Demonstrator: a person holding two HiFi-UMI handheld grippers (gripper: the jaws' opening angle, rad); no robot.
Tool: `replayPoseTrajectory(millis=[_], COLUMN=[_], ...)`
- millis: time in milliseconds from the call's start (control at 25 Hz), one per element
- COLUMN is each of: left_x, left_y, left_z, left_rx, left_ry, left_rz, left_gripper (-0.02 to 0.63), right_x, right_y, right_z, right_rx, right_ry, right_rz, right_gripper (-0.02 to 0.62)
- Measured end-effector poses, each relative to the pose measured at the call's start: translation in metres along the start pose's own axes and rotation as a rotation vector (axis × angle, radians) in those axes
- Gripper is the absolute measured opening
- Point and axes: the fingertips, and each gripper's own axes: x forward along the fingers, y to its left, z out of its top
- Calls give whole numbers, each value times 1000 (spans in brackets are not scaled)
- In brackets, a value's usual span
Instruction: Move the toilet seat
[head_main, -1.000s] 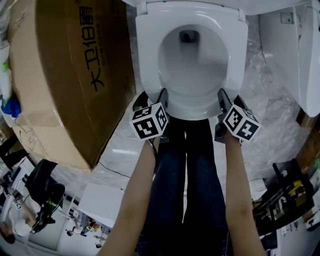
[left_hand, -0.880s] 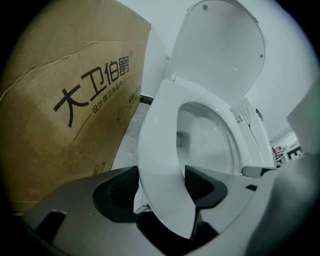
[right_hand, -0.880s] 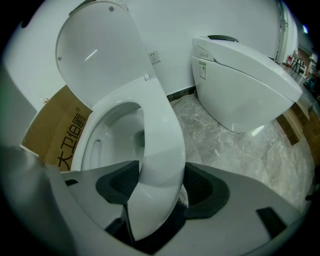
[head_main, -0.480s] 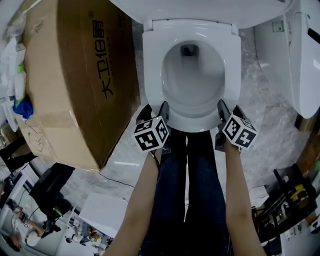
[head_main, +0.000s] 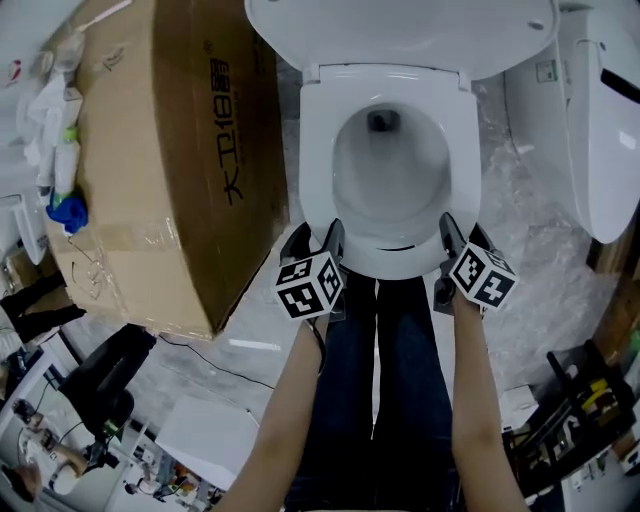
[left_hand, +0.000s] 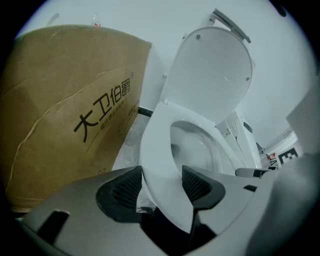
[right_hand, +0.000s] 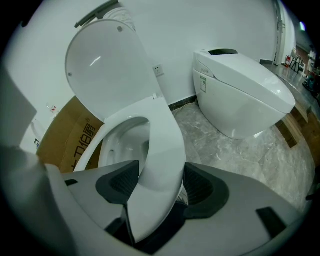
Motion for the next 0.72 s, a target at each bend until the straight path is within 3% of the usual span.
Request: replayPoseTrajectory(millis=[320, 480, 720], left_x=[-32, -58, -96], left_y=[-7, -15, -27], left_z=[6, 5, 1], left_rx=[82, 138, 144], left_ry=[-15, -32, -58], left_rz=[-52, -82, -104], left_gripper=[234, 173, 151], right_x=[-14, -28, -45], right_y=[9, 14, 22], right_z=[11, 26, 42], right_rx=[17, 18, 29], right_ry=[-11, -29, -51], right_rz=[6, 3, 5], right_gripper=[287, 285, 284])
